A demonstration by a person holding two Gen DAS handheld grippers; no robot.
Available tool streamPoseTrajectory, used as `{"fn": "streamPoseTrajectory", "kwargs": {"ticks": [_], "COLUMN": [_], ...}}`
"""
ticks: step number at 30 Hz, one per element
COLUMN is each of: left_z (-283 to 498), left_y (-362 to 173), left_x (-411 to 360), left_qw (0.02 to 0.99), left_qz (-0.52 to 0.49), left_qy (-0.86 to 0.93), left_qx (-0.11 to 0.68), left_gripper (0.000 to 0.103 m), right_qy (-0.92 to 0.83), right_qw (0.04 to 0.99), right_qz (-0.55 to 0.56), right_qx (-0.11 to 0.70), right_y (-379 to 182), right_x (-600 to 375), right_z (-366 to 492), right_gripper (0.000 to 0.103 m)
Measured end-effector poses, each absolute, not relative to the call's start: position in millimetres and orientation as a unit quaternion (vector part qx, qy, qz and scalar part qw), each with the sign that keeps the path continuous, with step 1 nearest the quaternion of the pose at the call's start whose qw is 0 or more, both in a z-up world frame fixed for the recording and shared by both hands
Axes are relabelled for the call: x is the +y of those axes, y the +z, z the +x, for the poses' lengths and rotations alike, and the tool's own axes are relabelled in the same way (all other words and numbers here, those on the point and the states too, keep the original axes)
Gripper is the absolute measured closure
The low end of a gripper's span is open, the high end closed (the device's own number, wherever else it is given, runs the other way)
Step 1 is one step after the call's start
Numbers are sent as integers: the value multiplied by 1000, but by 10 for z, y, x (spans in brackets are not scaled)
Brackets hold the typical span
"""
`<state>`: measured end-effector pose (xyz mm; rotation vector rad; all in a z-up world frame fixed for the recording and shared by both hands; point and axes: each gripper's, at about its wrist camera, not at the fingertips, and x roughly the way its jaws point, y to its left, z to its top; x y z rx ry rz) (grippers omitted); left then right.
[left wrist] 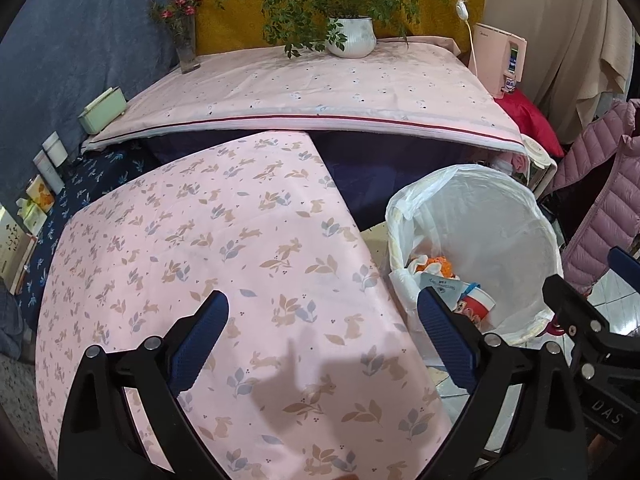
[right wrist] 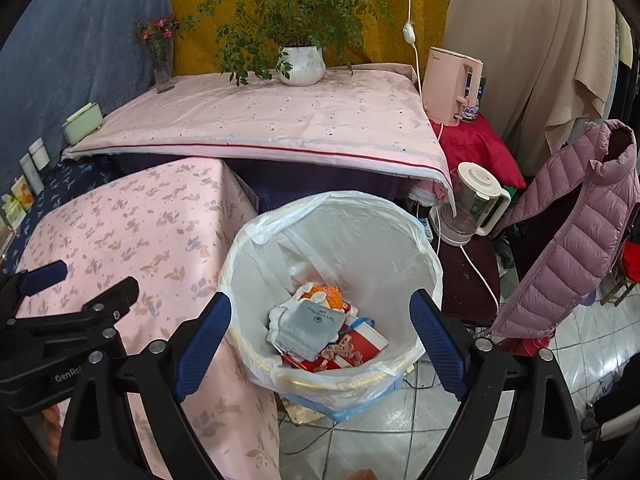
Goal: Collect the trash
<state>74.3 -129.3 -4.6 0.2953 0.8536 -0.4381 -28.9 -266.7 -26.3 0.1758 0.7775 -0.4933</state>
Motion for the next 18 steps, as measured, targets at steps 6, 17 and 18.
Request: {"fn": "streamPoseTrajectory", "kwargs": {"ticks": [6,17,18], "left_z": [678,632,629], "left_y": [-111,-113,-113], "left_x": [-1256,-1226,-1225], "left_qw": [876,878,878], "left_qz": [142,135,134], "left_qy": [-210,-202,-201], "left_qx": [410,414,414], "left_gripper": [12,12,12], "right_qy": [-242,-252,-253], "right_qw": [886,883,883], "right_qz": [88,94,95], "right_qx": [385,384,384], "right_y": [-363,-358,-361], "right_x": [-2664,-2634,-2638], "right_z": [-382,-468,-477], "right_gripper": [7,7,7]}}
